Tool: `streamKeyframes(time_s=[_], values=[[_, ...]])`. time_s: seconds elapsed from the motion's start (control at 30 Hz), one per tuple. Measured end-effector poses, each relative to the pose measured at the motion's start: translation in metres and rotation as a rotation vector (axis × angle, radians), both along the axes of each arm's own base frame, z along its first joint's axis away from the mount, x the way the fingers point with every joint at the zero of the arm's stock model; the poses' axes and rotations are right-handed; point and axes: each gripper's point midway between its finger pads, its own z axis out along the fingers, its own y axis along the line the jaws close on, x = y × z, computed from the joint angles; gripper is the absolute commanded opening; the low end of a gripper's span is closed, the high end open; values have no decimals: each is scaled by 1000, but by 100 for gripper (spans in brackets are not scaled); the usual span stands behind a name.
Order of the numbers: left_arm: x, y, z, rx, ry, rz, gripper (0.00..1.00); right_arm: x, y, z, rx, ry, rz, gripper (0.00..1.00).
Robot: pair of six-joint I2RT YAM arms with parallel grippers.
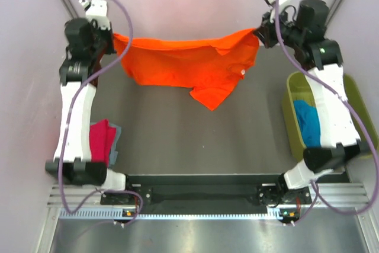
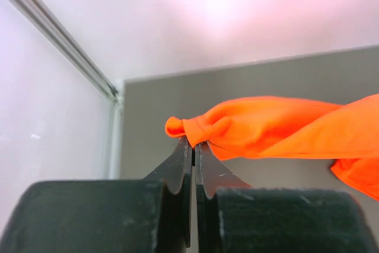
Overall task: Fold and stack the t-shirts
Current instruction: Flatten the tshirt out
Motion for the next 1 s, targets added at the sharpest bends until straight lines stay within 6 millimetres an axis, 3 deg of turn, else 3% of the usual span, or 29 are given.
streamKeyframes(time_s=[0.1, 0.2, 0.4, 0.63, 0.73, 0.87, 0.93, 1.0], values=[[-45, -2, 33, 40, -118, -27, 0, -36, -15, 21, 16, -50, -54, 0], [-84, -5, 59, 73, -211, -58, 0, -75, -31, 58, 50, -146, -106, 0], [-153, -16, 81, 114, -318, -123, 0, -167, -67, 129, 130, -362, -181, 0], [-222, -25, 117, 121, -466, -166, 0, -268, -82, 182, 233, -559, -198, 0], [-243, -25, 142, 128, -539, -164, 0, -297, -82, 196, 254, -621, -195, 0], [-247, -25, 149, 130, -556, -163, 0, -307, -78, 198, 269, -640, -178, 0], [-235, -25, 138, 126, -520, -165, 0, -293, -76, 184, 278, -599, -168, 0], [-213, -25, 110, 119, -437, -170, 0, -269, -75, 162, 279, -531, -168, 0]])
